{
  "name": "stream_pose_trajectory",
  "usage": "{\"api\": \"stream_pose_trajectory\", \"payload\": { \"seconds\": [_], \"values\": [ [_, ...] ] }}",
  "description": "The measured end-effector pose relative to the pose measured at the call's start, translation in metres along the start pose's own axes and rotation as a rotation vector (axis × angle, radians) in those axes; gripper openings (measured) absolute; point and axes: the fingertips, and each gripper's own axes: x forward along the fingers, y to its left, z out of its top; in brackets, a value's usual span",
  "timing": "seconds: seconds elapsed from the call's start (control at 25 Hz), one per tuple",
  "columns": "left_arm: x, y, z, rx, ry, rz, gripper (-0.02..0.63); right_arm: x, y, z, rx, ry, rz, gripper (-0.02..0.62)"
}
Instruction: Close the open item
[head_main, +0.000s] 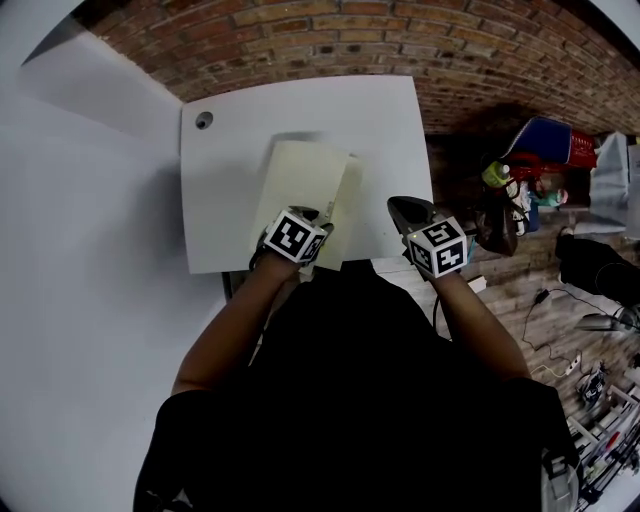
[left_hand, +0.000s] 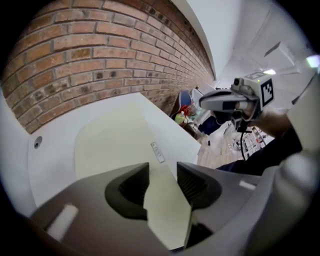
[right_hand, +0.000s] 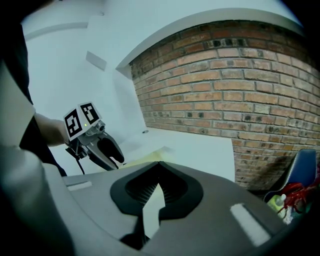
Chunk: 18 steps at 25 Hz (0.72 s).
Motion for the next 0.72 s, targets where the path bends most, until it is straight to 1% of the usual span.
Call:
{"api": "stream_pose_trajectory", "payload": {
  "seconds": [0.28,0.72],
  "values": [
    [0.025,-0.005,-0.006,0.005,0.024,-0.029,0.172,-0.01,-0.005,-0.009,0.011,0.003,-0.022,0.002],
    [0.062,-0.005,-0.004,-0.001,0.072,-0.085,0.172,-0.023,-0.027,-0.024,0.062,0.008,-0.065,0.002]
  ]
}}
